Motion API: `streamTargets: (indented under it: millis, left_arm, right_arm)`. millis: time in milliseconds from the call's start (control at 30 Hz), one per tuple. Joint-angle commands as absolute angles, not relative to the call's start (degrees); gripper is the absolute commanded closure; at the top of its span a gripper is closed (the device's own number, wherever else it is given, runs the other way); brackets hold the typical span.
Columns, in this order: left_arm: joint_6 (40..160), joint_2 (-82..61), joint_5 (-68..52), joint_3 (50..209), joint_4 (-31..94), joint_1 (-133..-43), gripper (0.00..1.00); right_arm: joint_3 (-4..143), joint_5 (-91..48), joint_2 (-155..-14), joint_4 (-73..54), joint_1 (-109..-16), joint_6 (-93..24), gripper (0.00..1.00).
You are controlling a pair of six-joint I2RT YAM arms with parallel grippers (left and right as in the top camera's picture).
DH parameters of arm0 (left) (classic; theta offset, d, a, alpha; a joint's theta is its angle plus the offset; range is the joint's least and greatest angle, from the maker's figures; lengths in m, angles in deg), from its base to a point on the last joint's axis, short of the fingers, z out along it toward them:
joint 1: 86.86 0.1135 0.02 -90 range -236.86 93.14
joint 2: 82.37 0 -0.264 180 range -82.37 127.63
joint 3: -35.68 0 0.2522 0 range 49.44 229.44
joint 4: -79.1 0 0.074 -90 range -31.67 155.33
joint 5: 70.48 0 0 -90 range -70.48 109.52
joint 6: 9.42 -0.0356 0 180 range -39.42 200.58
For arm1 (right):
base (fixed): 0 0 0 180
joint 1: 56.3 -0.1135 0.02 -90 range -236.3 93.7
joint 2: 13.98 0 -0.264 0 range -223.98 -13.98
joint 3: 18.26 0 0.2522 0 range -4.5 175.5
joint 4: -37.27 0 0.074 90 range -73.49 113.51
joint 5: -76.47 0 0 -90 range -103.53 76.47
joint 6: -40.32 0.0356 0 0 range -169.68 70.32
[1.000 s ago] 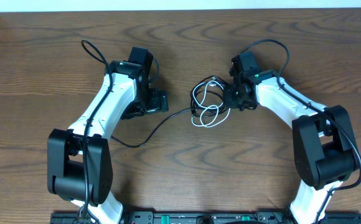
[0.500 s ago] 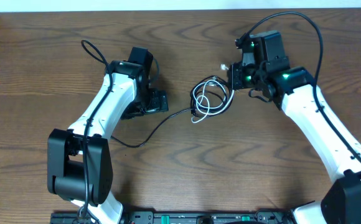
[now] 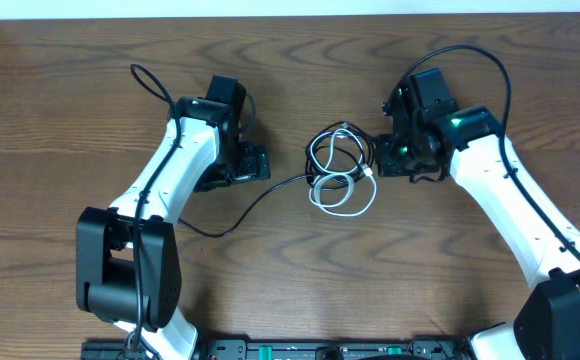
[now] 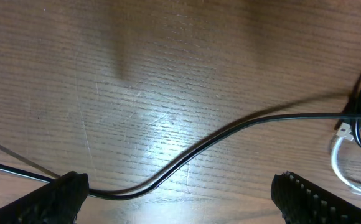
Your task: Untangle cables
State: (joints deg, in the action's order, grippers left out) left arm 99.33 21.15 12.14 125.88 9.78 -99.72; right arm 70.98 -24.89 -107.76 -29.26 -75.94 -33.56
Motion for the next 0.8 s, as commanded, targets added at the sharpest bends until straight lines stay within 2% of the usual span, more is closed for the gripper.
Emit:
streamTargets:
  millis: [0, 67, 100, 133, 300, 533, 767]
  left_arm:
    - [99.54, 21.68, 12.53, 126.91, 9.44, -99.63, 0.02]
    - [99.54, 21.68, 12.55, 126.91, 9.46, -99.63, 0.02]
    - [99.54, 21.68, 12.53, 126.91, 9.46, -99.63, 0.02]
    - [99.54, 21.68, 12.53, 126.91, 9.44, -99.63, 0.02]
    - [99.54, 21.68, 12.53, 126.91, 9.46, -99.63, 0.02]
    - [99.54, 21.68, 12.53, 126.91, 9.46, -99.63, 0.02]
    - [99.57, 21.68, 12.53, 126.91, 9.44, -99.63, 0.02]
  right_arm:
    - [71.14, -25.98, -108.39, -29.50, -77.05, -33.41, 0.81]
    - [71.14, -26.04, -108.39, -29.24, -77.42, -33.41, 0.61]
    - [71.14, -25.85, -108.39, -28.63, -77.55, -33.41, 0.55]
    - [71.14, -25.82, -108.41, -27.82, -77.55, -33.41, 0.53]
    - [71.14, -24.80, -109.05, -21.48, -77.51, -31.24, 0.52]
    - [71.14, -24.84, -113.24, -11.69, -77.60, -28.38, 0.56]
    - [71.14, -30.70, -121.42, -1.64, -77.77, -26.31, 0.53]
